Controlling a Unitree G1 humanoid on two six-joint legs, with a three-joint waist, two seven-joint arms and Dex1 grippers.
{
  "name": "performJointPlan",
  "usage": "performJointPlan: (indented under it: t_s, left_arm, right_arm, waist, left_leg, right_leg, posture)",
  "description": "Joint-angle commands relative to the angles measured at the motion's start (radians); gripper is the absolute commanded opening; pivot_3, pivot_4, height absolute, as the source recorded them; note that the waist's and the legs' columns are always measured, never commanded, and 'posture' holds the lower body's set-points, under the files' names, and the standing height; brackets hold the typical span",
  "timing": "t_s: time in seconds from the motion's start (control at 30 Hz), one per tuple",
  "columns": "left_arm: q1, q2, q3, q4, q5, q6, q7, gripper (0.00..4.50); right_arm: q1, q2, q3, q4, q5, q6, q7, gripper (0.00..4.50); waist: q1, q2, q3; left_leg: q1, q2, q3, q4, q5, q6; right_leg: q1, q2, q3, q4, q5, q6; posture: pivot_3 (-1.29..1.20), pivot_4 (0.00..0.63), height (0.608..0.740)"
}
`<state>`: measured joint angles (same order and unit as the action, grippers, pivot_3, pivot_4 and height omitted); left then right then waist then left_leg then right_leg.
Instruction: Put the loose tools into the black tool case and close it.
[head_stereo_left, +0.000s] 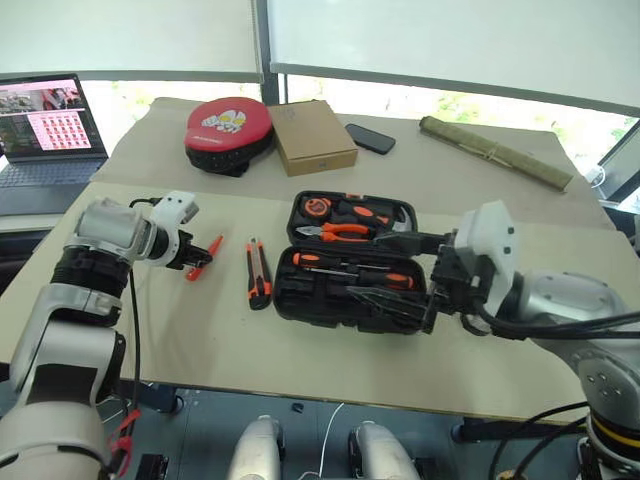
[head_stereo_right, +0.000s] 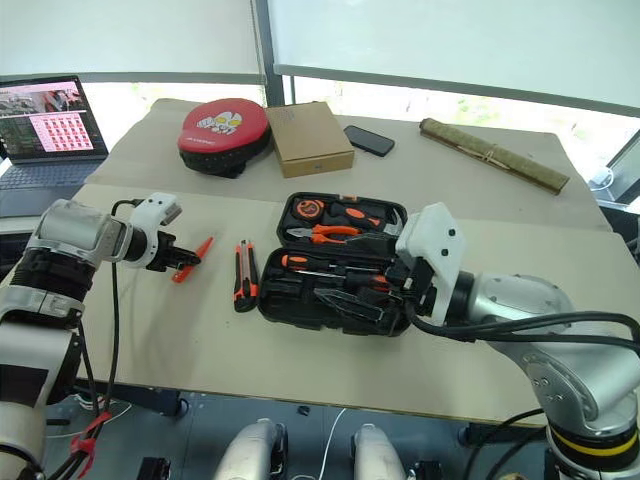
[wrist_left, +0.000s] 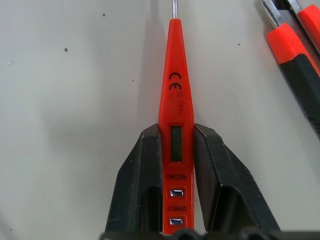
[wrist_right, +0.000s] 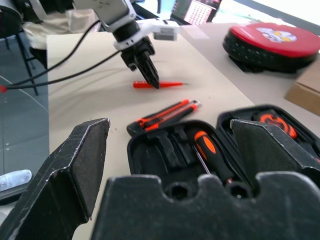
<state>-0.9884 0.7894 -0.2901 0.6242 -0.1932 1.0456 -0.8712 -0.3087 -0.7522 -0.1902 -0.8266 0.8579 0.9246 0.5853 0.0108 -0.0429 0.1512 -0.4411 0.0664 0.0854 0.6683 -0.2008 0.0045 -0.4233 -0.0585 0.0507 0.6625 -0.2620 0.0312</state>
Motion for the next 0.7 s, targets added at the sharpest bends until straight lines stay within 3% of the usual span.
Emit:
performJointPlan:
  t_s: [0.03, 0.17, 0.3, 0.53, 0.7]
  left_arm:
    - [-0.036, 0.074, -0.007, -0.143, 0.013, -0.325, -0.249, 0.42]
    - [-0.054, 0.066, -0.036, -0.255, 0.012, -0.544, -0.468, 0.42]
    - [-0.077, -0.006, -0.124, -0.315, 0.049, -0.661, -0.623, 0.42]
    - [-0.084, -0.135, -0.264, -0.282, 0.186, -0.716, -0.668, 0.42]
    - [-0.1, -0.225, -0.292, -0.209, 0.257, -0.731, -0.628, 0.42]
  right_arm:
    - [0.079, -0.047, -0.107, -0.046, 0.071, 0.014, -0.003, 4.5]
    - [0.177, -0.094, -0.154, -0.049, 0.11, 0.016, 0.005, 4.5]
    - [0.232, -0.106, -0.148, -0.061, 0.108, -0.005, -0.016, 4.5]
    - [0.26, -0.089, -0.112, -0.075, 0.076, -0.037, -0.064, 4.5]
    - [0.289, -0.082, -0.123, -0.082, 0.065, -0.061, -0.081, 4.5]
  waist:
    - [0.0, -0.003, 0.002]
    - [0.011, -0.003, 0.002]
    - [0.008, -0.003, 0.001]
    - [-0.008, -0.003, 0.001]
    - [-0.005, -0.003, 0.001]
  left_leg:
    - [-0.001, 0.0, 0.0, 0.0, 0.0, 0.0]
    - [-0.004, 0.0, -0.001, 0.0, 0.0, 0.0]
    - [-0.004, -0.001, 0.0, 0.001, 0.0, 0.001]
    - [-0.005, 0.0, -0.002, 0.002, 0.0, 0.001]
    - [-0.005, 0.0, -0.003, 0.004, 0.0, 0.001]
  right_leg:
    - [0.0, 0.0, 0.0, 0.0, 0.0, 0.0]
    - [0.0, -0.002, -0.003, -0.005, 0.0, 0.0]
    - [0.002, -0.002, -0.003, -0.007, 0.001, 0.001]
    - [0.001, 0.0, -0.002, -0.005, 0.001, 0.001]
    - [0.001, 0.0, -0.002, -0.005, 0.001, 0.002]
  posture:
    - [0.0, 0.15, 0.74]
    - [0.0, 0.15, 0.74]
    - [0.0, 0.15, 0.74]
    - [0.0, 0.15, 0.74]
    - [0.0, 0.15, 0.74]
